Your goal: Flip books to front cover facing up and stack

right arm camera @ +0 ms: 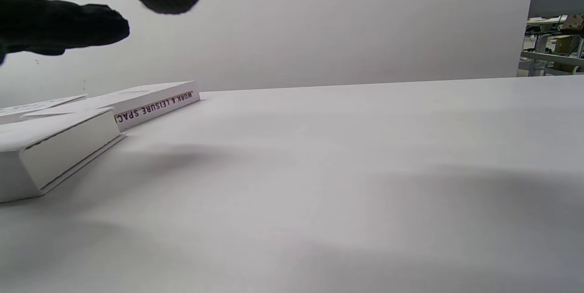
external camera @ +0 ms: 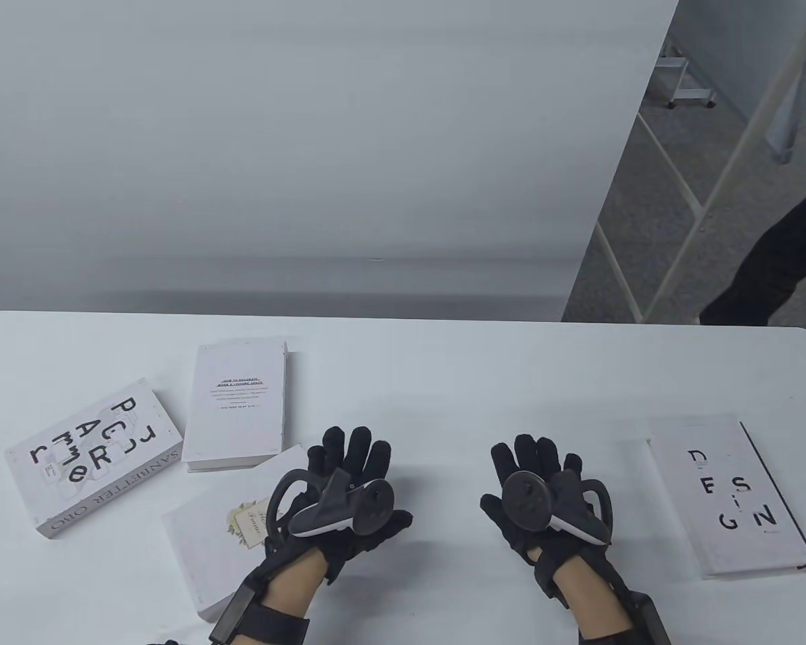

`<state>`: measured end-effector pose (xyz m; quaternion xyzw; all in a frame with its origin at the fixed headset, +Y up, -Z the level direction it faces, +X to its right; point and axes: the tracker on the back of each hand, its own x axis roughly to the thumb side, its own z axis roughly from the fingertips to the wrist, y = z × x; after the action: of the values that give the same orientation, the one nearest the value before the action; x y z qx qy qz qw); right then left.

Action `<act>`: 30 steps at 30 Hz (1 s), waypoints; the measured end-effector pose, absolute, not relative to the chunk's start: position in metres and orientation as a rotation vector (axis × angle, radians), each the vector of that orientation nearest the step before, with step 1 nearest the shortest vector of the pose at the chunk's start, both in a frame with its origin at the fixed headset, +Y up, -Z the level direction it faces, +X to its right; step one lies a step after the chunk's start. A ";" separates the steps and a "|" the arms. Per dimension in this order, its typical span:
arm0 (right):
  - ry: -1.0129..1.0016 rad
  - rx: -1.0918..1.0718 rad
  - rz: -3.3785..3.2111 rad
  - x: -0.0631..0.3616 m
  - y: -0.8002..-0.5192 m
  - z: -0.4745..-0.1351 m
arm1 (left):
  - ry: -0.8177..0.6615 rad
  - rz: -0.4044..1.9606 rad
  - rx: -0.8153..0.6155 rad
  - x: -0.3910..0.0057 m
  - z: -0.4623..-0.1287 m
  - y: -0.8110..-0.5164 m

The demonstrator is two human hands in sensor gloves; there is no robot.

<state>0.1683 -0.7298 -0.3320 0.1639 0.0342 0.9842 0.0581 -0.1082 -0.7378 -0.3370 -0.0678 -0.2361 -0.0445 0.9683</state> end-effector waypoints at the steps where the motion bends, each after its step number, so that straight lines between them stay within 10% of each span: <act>1: 0.103 0.496 2.985 0.169 -0.730 -0.331 | -0.490 -0.077 -0.149 -0.112 -0.337 -0.739; 16: 0.212 0.544 3.041 0.157 -0.750 -0.332 | -0.356 -0.116 -0.245 -0.237 -0.322 -0.758; 30: 0.252 0.541 3.054 0.157 -0.758 -0.329 | -0.291 -0.186 -0.343 -0.240 -0.326 -0.762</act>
<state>0.1574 -0.7580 -0.3292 0.1739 0.0809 0.9813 0.0147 -0.2398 -0.7618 -0.3257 -0.1700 -0.1441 -0.0922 0.9705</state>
